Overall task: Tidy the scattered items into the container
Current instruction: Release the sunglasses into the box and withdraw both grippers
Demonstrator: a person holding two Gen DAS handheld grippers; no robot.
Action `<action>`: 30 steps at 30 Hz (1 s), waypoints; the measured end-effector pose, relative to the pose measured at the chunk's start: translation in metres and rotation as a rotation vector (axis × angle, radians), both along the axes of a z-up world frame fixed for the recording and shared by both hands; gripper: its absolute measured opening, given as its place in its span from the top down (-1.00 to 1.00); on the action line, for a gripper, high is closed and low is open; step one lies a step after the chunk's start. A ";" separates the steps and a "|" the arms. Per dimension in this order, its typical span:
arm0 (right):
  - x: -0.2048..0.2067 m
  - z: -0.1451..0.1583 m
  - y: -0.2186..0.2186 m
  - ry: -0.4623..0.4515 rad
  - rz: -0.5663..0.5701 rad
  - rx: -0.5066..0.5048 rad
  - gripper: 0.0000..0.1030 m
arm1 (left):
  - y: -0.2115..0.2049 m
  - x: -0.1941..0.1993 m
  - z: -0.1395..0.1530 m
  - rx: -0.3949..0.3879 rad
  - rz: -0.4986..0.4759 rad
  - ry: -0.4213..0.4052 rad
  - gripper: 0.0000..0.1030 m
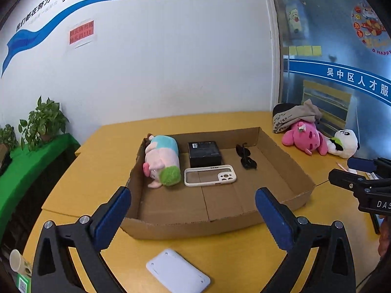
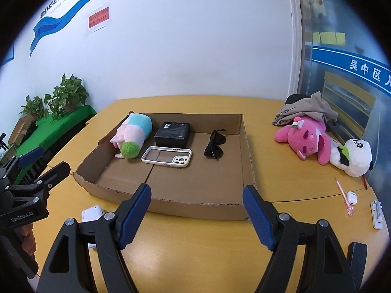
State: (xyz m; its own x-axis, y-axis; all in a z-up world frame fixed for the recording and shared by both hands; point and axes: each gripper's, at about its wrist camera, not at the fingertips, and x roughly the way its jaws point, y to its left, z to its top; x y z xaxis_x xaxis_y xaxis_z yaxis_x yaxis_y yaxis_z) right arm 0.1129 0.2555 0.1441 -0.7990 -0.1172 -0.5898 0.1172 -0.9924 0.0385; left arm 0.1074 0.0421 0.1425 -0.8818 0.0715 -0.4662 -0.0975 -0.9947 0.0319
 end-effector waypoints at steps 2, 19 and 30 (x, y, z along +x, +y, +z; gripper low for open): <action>0.002 -0.001 0.000 -0.002 0.002 0.001 -0.50 | 0.001 0.002 -0.002 0.000 0.002 -0.003 -1.00; -0.009 -0.018 -0.007 -0.032 0.011 0.001 -0.50 | 0.008 0.000 -0.007 0.020 -0.022 -0.026 -1.00; -0.015 -0.025 -0.009 -0.050 0.028 -0.011 -0.50 | 0.001 -0.006 -0.019 0.028 -0.010 -0.066 -1.00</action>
